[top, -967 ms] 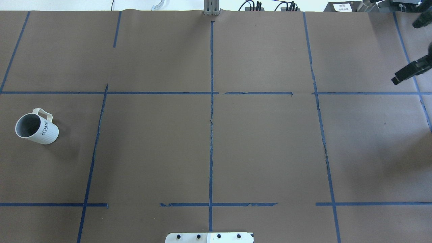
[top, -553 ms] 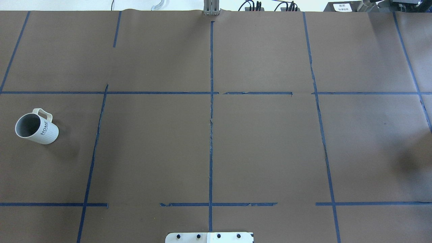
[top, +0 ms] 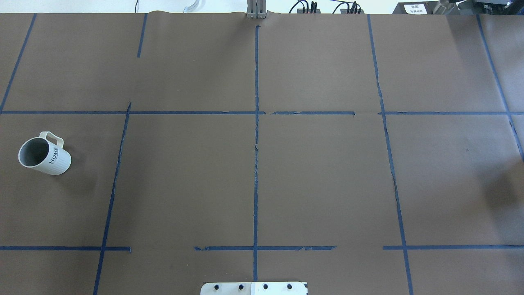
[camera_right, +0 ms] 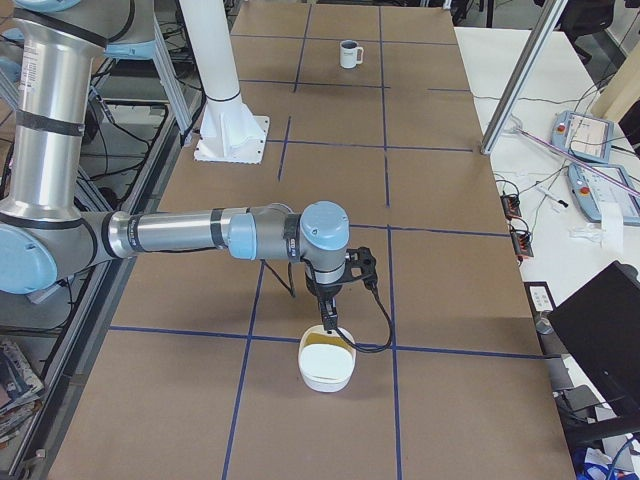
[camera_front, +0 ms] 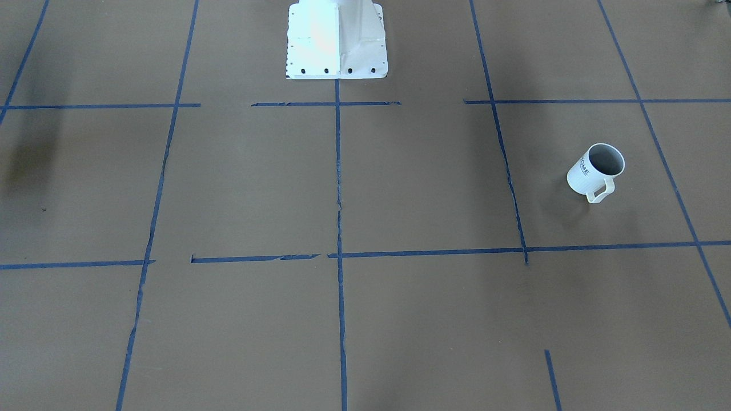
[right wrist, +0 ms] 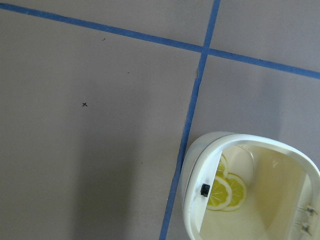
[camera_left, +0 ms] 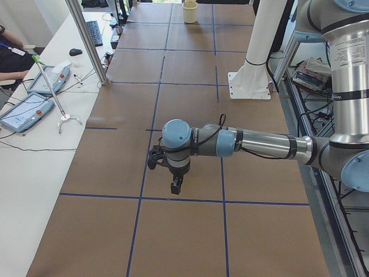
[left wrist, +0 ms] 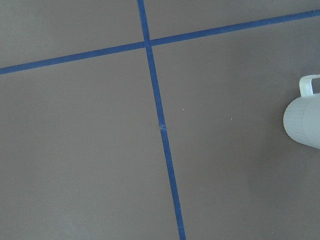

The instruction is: Left arm hands cup to right arm to dump lemon

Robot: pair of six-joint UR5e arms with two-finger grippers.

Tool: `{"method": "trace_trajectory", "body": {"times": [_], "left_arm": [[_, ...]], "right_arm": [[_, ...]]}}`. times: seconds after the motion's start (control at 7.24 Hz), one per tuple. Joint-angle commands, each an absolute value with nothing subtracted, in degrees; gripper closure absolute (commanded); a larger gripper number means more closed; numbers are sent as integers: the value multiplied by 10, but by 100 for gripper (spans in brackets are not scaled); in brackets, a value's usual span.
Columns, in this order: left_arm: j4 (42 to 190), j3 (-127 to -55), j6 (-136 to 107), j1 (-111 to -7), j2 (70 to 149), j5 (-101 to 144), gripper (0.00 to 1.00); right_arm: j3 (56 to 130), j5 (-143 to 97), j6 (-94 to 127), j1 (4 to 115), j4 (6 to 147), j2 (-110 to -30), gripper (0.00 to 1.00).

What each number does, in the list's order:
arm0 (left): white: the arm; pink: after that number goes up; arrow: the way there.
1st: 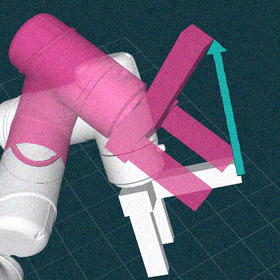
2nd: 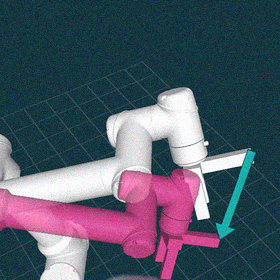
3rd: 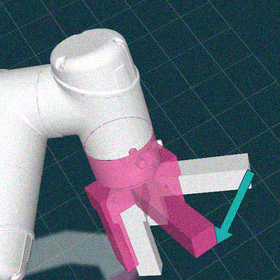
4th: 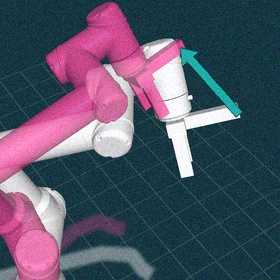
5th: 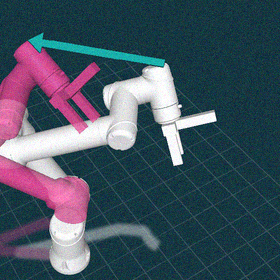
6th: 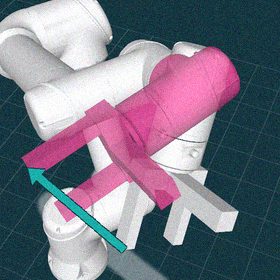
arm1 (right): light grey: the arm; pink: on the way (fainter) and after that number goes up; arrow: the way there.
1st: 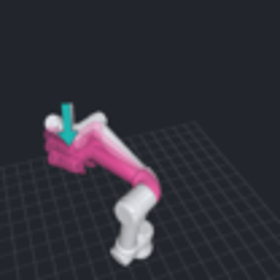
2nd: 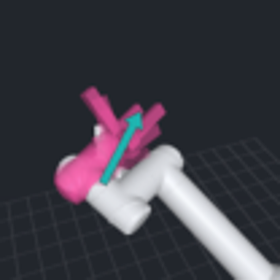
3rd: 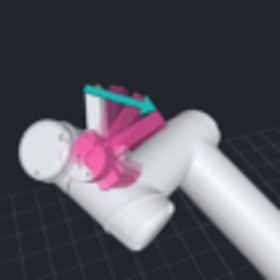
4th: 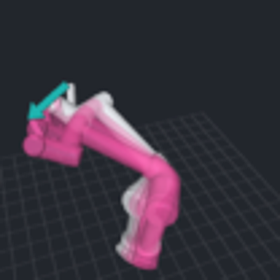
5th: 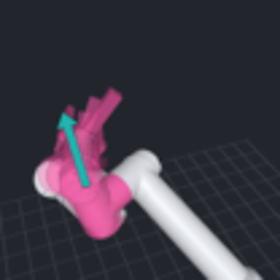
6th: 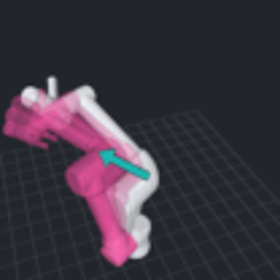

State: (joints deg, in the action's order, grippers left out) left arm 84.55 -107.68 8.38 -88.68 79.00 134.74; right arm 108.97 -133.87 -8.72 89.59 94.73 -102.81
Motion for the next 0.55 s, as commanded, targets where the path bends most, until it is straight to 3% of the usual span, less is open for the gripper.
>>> {"method": "trace_trajectory", "body": {"times": [0.0,0.41], "left_arm": [[846,-1076,84,-887,789,1346,0],[846,-1084,83,-888,781,1344,0]], "right_arm": [[1090,-1346,-25,898,942,-1029,0],[1091,-1344,-24,898,942,-1030,0]]}}
